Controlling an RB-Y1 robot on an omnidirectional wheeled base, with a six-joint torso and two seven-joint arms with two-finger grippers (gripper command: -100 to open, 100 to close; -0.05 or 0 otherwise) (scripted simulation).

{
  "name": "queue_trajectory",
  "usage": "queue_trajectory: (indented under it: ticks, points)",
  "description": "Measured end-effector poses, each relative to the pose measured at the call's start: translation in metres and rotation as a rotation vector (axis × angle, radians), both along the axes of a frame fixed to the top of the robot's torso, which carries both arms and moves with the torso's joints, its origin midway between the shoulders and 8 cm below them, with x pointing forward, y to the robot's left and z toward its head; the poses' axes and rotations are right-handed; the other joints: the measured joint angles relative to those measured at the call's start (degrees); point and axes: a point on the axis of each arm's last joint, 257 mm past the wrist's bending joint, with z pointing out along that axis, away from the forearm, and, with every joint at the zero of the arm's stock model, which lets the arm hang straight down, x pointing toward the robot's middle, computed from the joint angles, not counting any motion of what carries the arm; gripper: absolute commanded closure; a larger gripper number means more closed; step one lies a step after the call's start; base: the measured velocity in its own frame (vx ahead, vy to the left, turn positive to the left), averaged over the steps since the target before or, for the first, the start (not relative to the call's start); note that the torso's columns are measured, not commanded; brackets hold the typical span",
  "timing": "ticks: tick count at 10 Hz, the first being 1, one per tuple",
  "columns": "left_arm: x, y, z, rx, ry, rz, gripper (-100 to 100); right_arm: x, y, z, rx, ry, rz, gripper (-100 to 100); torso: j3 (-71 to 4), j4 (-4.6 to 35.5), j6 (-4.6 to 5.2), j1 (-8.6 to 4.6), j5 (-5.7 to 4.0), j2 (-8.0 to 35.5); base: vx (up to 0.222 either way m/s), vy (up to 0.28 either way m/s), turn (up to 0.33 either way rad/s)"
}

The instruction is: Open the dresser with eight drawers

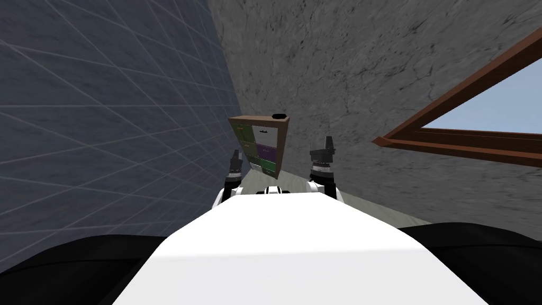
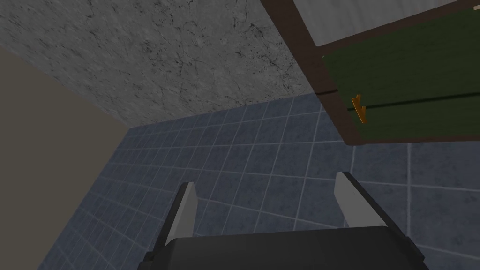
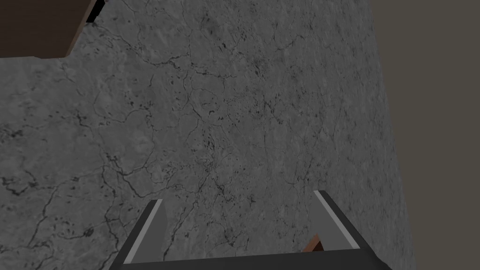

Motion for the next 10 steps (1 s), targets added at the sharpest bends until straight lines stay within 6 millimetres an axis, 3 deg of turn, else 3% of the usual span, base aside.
queue_trajectory:
  ticks: [10]
  points:
    - [0.034,-0.011,-0.079,0.032,0.164,0.001,-100,0.000,0.000,0.000,0.000,0.000,0.000,0,-0.01,0.00,0.00,-0.01,0.00,-0.01,0.057,-0.038,-0.041]
